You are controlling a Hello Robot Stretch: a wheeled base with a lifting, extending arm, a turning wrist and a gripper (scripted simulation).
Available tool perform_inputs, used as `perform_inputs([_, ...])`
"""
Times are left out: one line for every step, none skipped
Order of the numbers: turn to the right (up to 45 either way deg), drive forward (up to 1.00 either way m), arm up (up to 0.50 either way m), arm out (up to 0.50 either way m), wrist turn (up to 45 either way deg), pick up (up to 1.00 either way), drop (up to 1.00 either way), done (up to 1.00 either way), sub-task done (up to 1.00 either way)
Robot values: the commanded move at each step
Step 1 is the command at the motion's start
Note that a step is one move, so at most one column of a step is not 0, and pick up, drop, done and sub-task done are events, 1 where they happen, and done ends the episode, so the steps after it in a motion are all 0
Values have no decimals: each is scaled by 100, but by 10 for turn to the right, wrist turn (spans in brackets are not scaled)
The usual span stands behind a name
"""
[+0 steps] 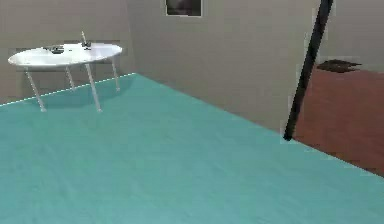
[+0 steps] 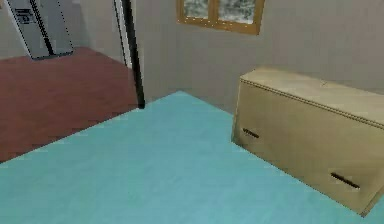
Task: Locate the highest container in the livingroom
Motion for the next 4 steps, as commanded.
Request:
perform_inputs([-450, 0, 0, 0, 0, 0, 0, 0, 0])
perform_inputs([-450, 0, 0, 0, 0, 0, 0, 0, 0])
perform_inputs([-150, 0, 0, 0, 0, 0, 0, 0, 0])
perform_inputs([0, 95, 0, 0, 0, 0, 0, 0, 0])
